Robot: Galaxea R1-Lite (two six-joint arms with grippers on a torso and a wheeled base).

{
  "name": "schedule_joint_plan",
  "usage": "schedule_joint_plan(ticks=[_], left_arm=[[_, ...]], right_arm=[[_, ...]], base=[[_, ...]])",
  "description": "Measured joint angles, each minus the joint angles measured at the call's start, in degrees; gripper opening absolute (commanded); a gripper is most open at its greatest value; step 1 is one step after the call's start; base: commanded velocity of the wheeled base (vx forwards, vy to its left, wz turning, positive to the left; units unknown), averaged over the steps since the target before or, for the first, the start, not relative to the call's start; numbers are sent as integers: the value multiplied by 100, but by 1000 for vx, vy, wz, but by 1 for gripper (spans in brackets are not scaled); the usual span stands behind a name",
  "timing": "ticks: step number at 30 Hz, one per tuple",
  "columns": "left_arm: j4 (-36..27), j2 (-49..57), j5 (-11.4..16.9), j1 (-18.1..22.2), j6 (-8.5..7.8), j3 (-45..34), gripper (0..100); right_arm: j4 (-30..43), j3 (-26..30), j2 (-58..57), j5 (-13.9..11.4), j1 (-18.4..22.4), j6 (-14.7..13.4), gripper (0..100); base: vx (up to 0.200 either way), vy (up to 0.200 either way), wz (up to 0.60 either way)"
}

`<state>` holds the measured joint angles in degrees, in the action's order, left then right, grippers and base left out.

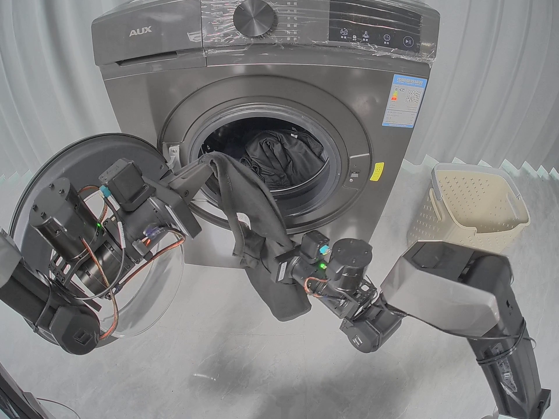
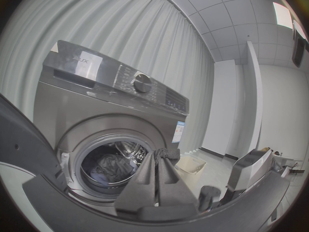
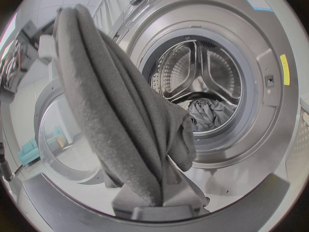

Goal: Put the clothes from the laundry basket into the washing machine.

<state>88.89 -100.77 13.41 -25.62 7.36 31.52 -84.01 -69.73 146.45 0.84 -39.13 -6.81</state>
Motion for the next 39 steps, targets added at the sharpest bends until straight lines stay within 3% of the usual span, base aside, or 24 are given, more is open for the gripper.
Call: schedule_joint_plan(ticks=[6, 10, 14, 17, 20, 28, 36, 37, 39], left_arm=[[-2, -251, 2, 272, -37, -35, 0], [-5, -469, 11, 341, -154, -177, 0], [0, -697, 290, 357, -277, -400, 0], [1, -868, 656, 389, -323, -578, 0], [1, -1040, 796, 496, -413, -708, 0], [6, -1398, 837, 549, -825, -967, 0], [6, -1615, 840, 551, -878, -1012, 0], [11, -1629, 840, 556, -878, -1003, 100], [6, -1643, 840, 560, -875, -1011, 100]], right_arm=[[-13, 477, -557, 11, 283, -7, 0], [-18, 744, -905, 13, 419, 4, 0], [-16, 852, -1147, 13, 473, 12, 0], [-16, 862, -1261, 20, 474, 11, 0], [-11, 789, -1326, 33, 473, 4, 0], [12, 546, -1414, 55, 400, 1, 0], [30, 505, -1493, 55, 369, 4, 0], [34, 505, -1495, 55, 369, 6, 0], [41, 505, -1502, 57, 367, 11, 0]], base=[[0, 0, 0], [0, 0, 0], [0, 0, 0], [0, 0, 0], [0, 0, 0], [0, 0, 0], [0, 0, 0], [0, 0, 0], [0, 0, 0]])
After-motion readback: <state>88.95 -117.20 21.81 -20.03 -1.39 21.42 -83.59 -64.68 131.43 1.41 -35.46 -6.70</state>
